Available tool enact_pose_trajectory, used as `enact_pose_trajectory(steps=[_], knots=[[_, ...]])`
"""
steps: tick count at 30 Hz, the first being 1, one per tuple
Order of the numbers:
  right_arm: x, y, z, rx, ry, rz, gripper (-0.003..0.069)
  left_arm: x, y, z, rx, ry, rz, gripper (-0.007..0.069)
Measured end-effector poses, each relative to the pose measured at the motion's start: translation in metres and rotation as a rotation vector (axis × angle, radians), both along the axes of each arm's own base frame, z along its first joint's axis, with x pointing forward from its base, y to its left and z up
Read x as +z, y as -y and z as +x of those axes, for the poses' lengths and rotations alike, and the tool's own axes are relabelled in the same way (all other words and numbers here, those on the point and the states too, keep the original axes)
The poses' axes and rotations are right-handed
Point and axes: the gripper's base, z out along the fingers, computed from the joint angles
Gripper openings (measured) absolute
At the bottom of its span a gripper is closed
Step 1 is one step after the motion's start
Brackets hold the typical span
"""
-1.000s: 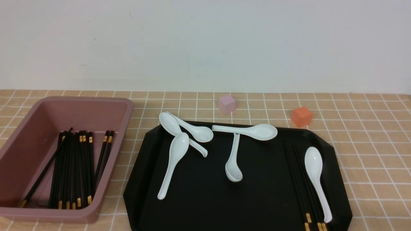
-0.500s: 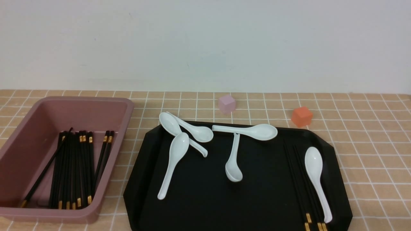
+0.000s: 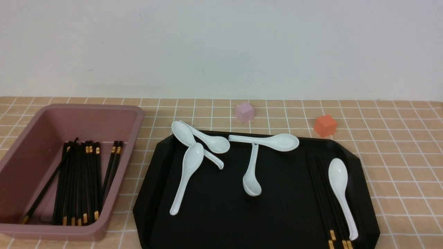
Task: On brown tablecloth take chopsticks from black tray and put them in box.
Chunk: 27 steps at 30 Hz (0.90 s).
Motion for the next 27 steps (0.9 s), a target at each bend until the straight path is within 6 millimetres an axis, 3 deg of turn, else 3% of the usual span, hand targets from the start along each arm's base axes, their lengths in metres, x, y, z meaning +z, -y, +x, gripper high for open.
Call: enact_pose_trajectory(steps=[27], knots=[[0.0001, 0.0, 0.0, 0.0, 0.0, 0.0, 0.0126, 0.0, 0.0, 0.0, 0.0, 0.0, 0.0, 0.0238]])
